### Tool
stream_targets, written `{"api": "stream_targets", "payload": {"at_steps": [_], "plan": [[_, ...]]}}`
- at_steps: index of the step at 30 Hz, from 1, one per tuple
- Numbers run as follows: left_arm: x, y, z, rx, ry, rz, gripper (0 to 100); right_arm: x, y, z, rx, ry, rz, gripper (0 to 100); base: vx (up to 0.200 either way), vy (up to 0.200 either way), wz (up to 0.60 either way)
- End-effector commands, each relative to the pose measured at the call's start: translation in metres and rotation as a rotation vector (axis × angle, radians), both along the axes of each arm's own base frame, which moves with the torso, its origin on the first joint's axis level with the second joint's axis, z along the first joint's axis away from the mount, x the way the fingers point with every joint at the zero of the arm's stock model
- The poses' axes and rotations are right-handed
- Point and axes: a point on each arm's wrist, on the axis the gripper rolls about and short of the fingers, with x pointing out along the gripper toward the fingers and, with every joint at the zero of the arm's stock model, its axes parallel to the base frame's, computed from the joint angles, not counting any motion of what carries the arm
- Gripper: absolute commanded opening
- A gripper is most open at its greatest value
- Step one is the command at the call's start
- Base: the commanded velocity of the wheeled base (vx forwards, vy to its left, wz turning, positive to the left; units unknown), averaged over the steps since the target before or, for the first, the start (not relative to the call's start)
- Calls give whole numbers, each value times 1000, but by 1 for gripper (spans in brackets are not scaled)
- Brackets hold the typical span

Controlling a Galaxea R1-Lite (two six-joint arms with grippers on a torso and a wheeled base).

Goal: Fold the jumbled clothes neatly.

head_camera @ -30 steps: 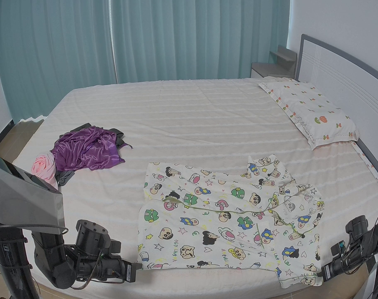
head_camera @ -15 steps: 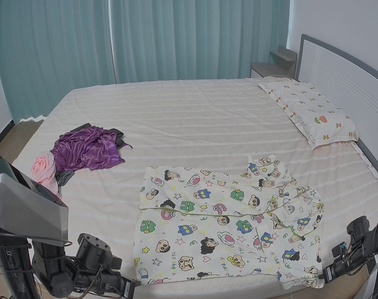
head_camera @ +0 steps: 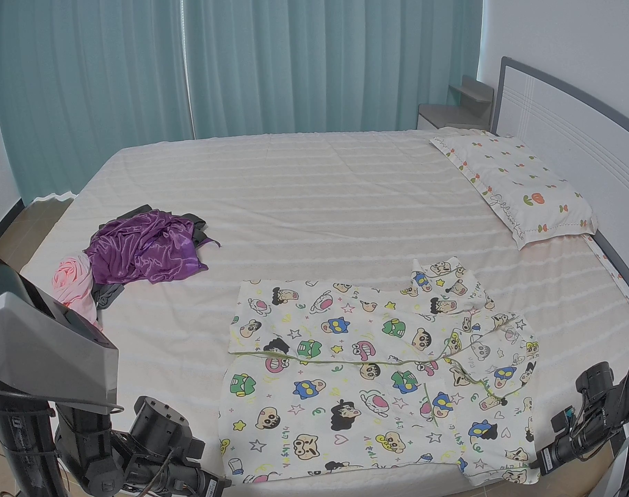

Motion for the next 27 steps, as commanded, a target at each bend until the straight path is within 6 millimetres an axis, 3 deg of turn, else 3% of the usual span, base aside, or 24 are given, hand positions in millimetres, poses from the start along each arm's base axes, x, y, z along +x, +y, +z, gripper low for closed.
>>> {"api": "stream_targets", "payload": {"at_steps": [1, 7, 8, 9, 17, 23, 24, 27], "plan": [[-5, 3, -1, 14, 17, 1, 0, -6, 1, 1, 4, 21, 2, 0, 0, 0, 0], [-5, 3, -1, 17, 19, 1, 0, -14, 5, 6, 6, 58, 32, 0, 0, 0, 0], [-5, 3, -1, 16, 18, 1, 0, -14, 5, 6, 6, 59, 33, 100, 0, 0, 0], [-5, 3, -1, 16, 18, 1, 100, -14, 6, 6, 8, 59, 35, 100, 0, 0, 0], [2, 13, 1, 3, 12, 78, 100, -14, 0, 15, -4, -9, -14, 100, 0, 0, 0], [12, 26, 21, -81, -79, 168, 100, -15, -1, 32, -22, -143, -25, 100, 0, 0, 0], [16, 33, 46, -229, -141, 221, 100, -13, 0, 44, 11, -250, -27, 100, 0, 0, 0], [14, 37, 71, -358, -199, 289, 100, 6, -2, 64, 75, -399, -76, 100, 0, 0, 0]]}}
